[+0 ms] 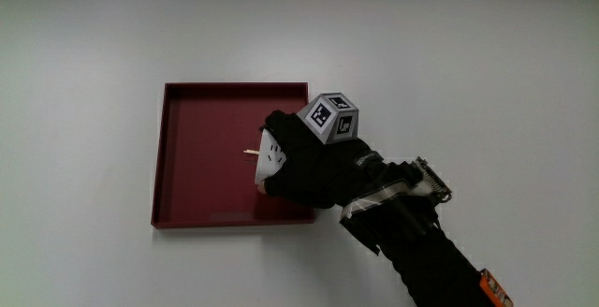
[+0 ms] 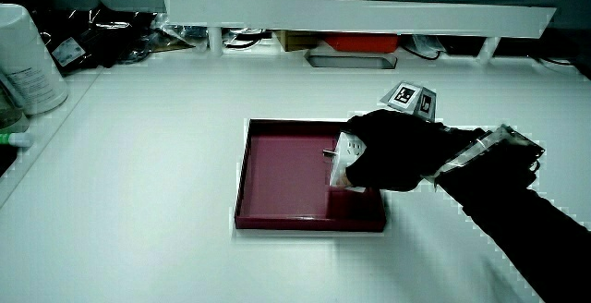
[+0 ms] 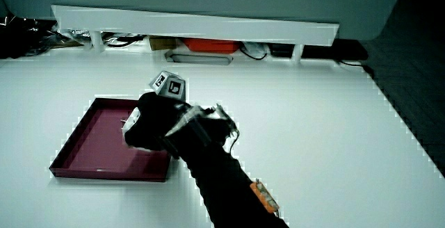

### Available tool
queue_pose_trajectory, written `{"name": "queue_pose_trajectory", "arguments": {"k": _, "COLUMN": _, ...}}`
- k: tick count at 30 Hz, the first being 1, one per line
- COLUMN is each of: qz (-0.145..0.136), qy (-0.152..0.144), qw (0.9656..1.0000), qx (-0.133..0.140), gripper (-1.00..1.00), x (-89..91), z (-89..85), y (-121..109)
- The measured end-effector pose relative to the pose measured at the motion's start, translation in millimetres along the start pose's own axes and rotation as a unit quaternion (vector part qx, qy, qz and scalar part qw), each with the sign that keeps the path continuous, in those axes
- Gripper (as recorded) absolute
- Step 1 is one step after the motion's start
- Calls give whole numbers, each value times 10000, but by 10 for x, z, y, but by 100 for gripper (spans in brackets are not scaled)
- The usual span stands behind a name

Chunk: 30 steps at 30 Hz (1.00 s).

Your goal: Place socket

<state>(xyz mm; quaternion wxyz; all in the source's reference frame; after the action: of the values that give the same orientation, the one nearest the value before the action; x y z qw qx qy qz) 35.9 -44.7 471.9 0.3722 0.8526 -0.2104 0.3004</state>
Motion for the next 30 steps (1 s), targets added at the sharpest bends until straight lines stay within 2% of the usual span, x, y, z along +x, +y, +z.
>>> {"name": "queue_pose_trajectory", "arguments": {"k": 5, "qz": -54, "qy": 79, "qw": 9998, "qx": -183, "gripper": 0, "x": 32, "z": -151, "y": 95}}
{"name": "queue_pose_trajectory", "arguments": {"k": 11, "qz": -314, "qy": 8, "qw": 9989, "qx": -334, "gripper": 0, "x": 169, "z": -347, "y": 228}}
{"name": "queue_pose_trajectory", "arguments": {"k": 14, "qz": -305, "qy": 93, "qw": 9988, "qx": -372, "gripper": 0, "x": 188, "z": -371, "y": 242}}
{"name": "queue_pose_trajectory", "arguments": {"k": 15, "qz": -327, "qy": 10, "qw": 9991, "qx": -277, "gripper": 0, "x": 156, "z": -352, "y": 224}}
{"name": "queue_pose_trajectory", "arguments": {"k": 17, "qz": -319, "qy": 15, "qw": 9989, "qx": -356, "gripper": 0, "x": 138, "z": -362, "y": 234}}
{"name": "queue_pose_trajectory", "arguments": {"k": 19, "qz": -469, "qy": -19, "qw": 9979, "qx": -457, "gripper": 0, "x": 179, "z": -395, "y": 266}}
{"name": "queue_pose_trajectory", "arguments": {"k": 20, "qz": -433, "qy": 66, "qw": 9980, "qx": -462, "gripper": 0, "x": 166, "z": -379, "y": 249}}
{"name": "queue_pose_trajectory", "arguments": {"k": 21, "qz": -530, "qy": 71, "qw": 9975, "qx": -463, "gripper": 0, "x": 198, "z": -395, "y": 259}}
{"name": "queue_pose_trajectory", "arguments": {"k": 25, "qz": -413, "qy": 154, "qw": 9980, "qx": -448, "gripper": 0, "x": 190, "z": -398, "y": 246}}
{"name": "queue_pose_trajectory", "arguments": {"k": 27, "qz": -492, "qy": 97, "qw": 9977, "qx": -454, "gripper": 0, "x": 207, "z": -419, "y": 257}}
{"name": "queue_pose_trajectory", "arguments": {"k": 30, "qz": -418, "qy": 160, "qw": 9978, "qx": -487, "gripper": 0, "x": 199, "z": -419, "y": 244}}
